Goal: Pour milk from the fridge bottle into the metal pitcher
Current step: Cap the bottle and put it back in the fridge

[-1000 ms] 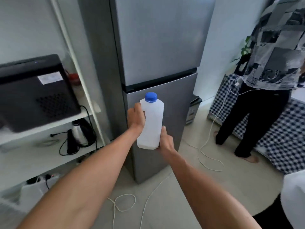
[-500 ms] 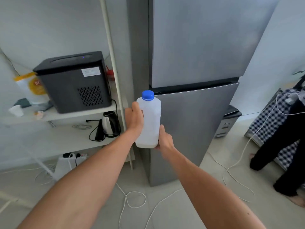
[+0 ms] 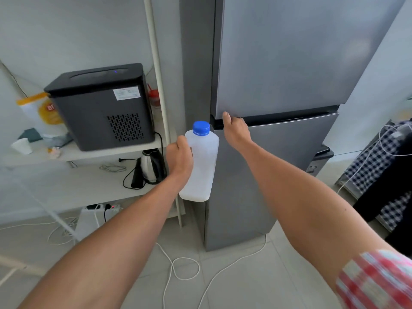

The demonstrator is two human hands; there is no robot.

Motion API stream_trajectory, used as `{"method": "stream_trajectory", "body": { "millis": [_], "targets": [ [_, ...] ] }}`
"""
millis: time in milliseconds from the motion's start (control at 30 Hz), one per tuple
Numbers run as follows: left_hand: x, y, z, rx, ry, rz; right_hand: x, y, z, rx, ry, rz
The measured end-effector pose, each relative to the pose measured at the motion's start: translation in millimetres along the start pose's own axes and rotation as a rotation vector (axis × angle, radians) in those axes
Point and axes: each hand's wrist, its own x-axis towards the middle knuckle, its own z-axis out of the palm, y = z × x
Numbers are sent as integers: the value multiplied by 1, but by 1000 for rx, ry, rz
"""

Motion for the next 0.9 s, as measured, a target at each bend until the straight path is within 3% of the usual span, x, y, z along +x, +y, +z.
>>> {"method": "stream_trajectory", "body": {
  "millis": [333,700,900],
  "targets": [
    [7,-1,-4,24,19,10,10,0,-1,-41,-45,93],
    [-3,-5,-14,28,-29,-11,-26,9,-16,-171,92,138],
    [-9,-14,-14,30,-49,-33,-67,18,-51,-253,176,315]
  ]
}}
